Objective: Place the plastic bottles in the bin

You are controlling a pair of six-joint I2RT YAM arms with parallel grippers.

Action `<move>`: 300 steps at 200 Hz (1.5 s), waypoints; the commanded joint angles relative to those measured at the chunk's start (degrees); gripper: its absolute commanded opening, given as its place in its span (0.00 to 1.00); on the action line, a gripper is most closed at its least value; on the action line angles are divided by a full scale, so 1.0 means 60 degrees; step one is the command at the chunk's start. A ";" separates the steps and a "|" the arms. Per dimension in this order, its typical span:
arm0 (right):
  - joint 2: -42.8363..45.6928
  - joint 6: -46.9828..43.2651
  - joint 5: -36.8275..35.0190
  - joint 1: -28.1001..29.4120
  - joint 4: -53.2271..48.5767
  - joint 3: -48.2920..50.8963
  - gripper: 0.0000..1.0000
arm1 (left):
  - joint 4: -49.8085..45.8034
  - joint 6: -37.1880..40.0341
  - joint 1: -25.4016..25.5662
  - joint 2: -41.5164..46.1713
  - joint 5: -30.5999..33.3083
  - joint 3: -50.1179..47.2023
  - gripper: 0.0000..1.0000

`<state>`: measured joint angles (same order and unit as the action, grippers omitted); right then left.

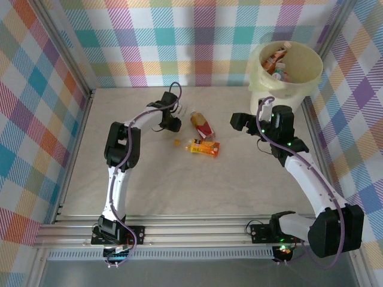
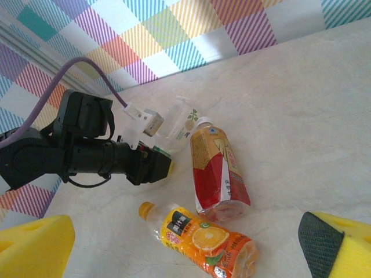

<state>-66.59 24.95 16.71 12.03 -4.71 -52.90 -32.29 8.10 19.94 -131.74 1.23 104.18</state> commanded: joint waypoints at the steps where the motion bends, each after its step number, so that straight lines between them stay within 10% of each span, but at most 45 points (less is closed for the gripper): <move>1: 0.0198 0.0306 0.0393 0.0031 0.0455 0.0160 1.00 | 0.0248 -0.0219 -0.0066 0.0775 0.0135 -0.0576 0.27; 86: -0.0008 0.1622 0.1014 0.0042 0.1553 0.0292 1.00 | 0.2215 -0.1287 0.0411 0.3650 0.0104 -0.3562 0.13; 191: -0.0797 0.1379 0.2697 0.0493 0.2285 -0.0053 1.00 | 0.3556 -0.1922 0.3709 0.6038 0.0828 -0.4364 0.13; 238: -0.0665 0.1349 0.1039 0.0558 0.2089 0.0144 1.00 | 0.3989 -0.1964 0.4244 0.6691 0.0012 -0.4824 0.13; 300: -0.1257 0.2281 0.2767 0.0554 0.4480 0.0260 1.00 | 0.4811 -0.1642 0.4720 0.7119 -0.0094 -0.5583 0.14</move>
<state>-73.19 35.73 29.67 15.09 12.78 -51.72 -7.22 -2.13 47.27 -90.78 2.09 71.37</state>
